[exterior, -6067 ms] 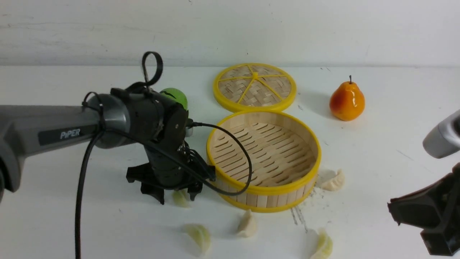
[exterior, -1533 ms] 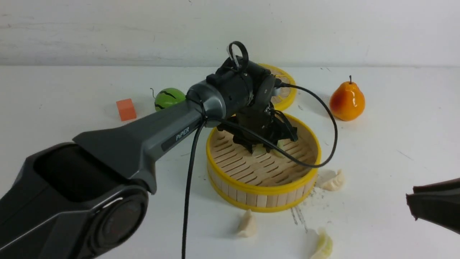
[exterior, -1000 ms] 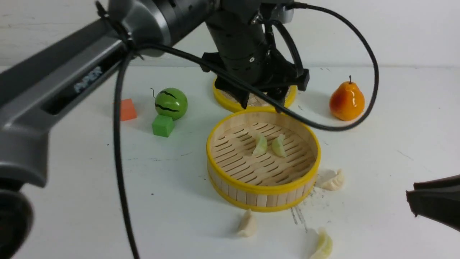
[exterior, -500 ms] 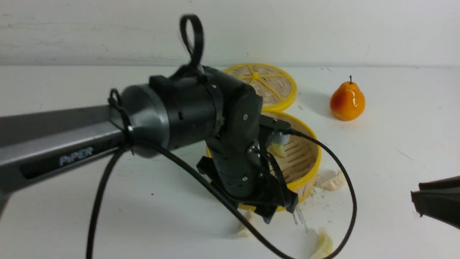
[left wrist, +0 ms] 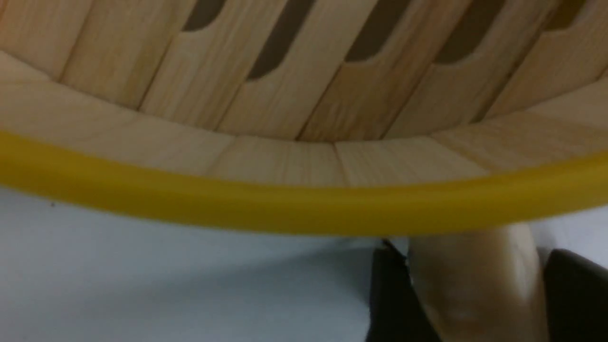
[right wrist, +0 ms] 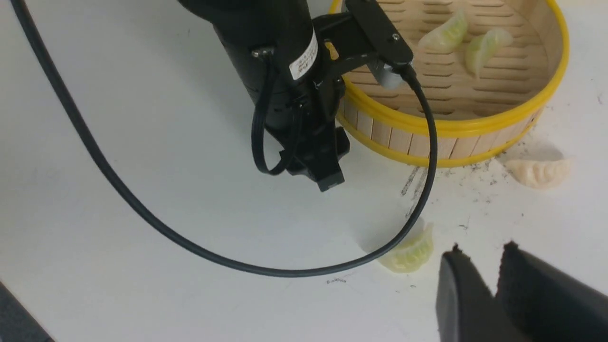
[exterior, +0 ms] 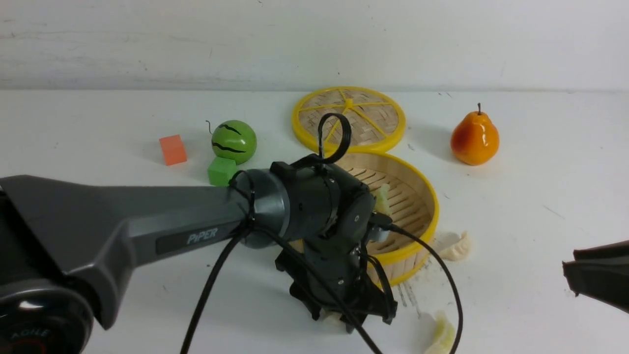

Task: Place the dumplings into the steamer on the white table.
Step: 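Reach for and grasp a dumpling on the table with the left gripper, then place the dumpling into the bamboo steamer basket with the left gripper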

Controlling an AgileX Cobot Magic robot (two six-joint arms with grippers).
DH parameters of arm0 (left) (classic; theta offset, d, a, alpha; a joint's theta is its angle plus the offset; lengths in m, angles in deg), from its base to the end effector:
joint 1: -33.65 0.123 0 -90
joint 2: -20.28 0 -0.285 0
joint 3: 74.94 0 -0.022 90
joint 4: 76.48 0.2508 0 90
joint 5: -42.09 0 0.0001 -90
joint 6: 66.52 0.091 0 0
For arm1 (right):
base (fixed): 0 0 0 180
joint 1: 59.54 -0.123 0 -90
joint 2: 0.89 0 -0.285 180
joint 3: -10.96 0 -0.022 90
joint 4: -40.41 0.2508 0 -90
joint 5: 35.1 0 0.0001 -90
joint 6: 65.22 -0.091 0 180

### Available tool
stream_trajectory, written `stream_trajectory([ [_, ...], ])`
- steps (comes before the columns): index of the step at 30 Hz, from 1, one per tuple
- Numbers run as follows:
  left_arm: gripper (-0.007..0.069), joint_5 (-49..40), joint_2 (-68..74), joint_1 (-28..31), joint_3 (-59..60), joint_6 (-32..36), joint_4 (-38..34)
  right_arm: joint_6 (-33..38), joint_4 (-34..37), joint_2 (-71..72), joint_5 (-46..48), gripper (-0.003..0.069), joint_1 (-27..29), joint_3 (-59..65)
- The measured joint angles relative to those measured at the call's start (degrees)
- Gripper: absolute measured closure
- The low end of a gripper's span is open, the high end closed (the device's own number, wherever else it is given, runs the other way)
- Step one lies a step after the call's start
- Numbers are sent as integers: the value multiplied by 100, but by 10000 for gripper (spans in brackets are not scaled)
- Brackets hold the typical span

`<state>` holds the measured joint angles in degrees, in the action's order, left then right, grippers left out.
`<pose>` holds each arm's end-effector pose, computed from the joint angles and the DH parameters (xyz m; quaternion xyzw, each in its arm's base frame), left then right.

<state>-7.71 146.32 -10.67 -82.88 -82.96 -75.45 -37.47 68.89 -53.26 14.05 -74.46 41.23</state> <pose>0.3001 -0.2913 0.1657 0.2445 0.9639 -0.0469 0.0947 0.1255 0.0674 0.3502 -0.2559 0.8499 0.1898 0.4197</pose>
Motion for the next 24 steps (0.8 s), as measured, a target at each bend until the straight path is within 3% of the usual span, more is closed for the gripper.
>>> stream_trajectory([
  [2, 321, -50, 0, 0, 0, 0, -15, 0, 0, 0, -8, 531, 0, 0],
  [3, 392, -96, -9, 0, 0, 0, -15, 0, 0, 0, -7, 531, 0, 0],
  [15, 384, -557, -1021, 97, -463, 0, -162, 0, 0, 0, -42, 521, 0, 0],
  [24, 384, -578, -293, 1098, -2239, 10, -402, 0, 0, 0, -42, 512, 0, 0],
])
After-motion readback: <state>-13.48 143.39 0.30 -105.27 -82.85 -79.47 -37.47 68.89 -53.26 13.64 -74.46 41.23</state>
